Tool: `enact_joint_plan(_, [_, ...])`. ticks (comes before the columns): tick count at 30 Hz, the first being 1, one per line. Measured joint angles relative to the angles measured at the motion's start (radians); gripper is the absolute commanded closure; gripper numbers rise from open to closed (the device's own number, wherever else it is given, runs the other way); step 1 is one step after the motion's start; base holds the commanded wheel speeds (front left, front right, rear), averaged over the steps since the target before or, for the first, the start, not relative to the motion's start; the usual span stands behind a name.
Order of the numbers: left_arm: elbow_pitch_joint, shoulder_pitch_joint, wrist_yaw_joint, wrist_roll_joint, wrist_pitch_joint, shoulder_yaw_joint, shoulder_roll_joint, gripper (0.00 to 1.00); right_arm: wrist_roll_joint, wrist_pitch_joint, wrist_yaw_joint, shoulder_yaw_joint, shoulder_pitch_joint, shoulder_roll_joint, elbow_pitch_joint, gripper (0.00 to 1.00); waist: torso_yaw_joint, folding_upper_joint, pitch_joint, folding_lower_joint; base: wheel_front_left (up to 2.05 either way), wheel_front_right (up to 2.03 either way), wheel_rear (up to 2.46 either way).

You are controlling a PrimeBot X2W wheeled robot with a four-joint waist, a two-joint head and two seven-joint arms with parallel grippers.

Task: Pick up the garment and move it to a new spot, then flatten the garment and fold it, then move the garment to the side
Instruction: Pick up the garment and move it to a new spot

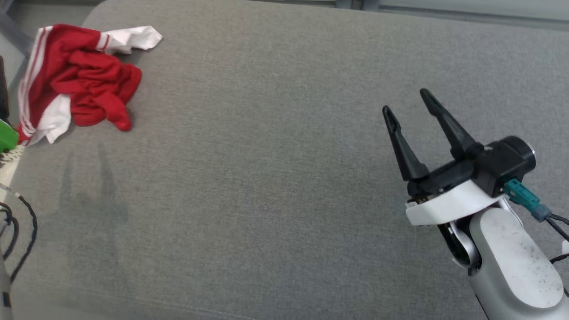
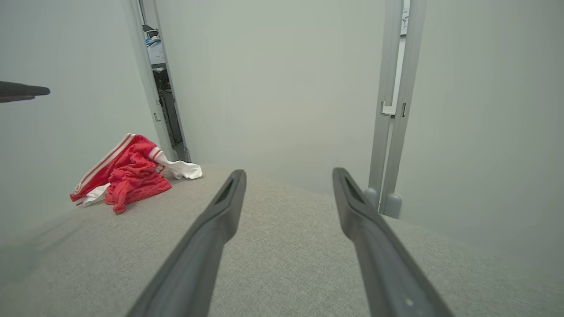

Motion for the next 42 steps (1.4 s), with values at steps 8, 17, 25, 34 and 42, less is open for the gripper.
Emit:
enact_joint_plan(8, [0.289,-0.170,-0.002,-0.039,0.107,-0.008,0.104,0.00,-0.035,0.000,0.000,0.018,-0.067,0.018,-0.084,0.00,-0.109,0.0000,0.117,0.0001,0.00,0.00,0.00])
enact_joint_plan(17, [0.537,-0.204,0.000,-0.056,0.101,-0.009,0.143,0.00,-0.054,0.000,0.000,0.002,-0.085,0.045,-0.135,0.00,-0.239,0.0000,0.210,0.0002,0.00,0.00,0.00])
enact_joint_plan(25, [0.634,-0.248,-0.002,-0.049,0.047,-0.049,0.178,1.00,-0.055,0.000,0.000,0.004,-0.081,0.049,-0.127,0.00,-0.300,0.0001,0.260,0.0001,0.00,0.00,0.00])
enact_joint_plan(34, [0.624,-0.243,-0.003,-0.038,-0.007,-0.182,0.186,1.00,-0.037,0.000,0.000,0.013,-0.057,0.064,-0.092,0.00,-0.309,0.0000,0.182,0.0001,0.00,0.00,0.00])
enact_joint_plan(42, [0.398,-0.205,-0.004,-0.077,-0.018,-0.409,0.230,1.00,-0.012,0.000,0.000,-0.012,0.021,0.087,-0.064,0.00,-0.301,0.0000,0.033,0.0000,0.00,0.00,0.00])
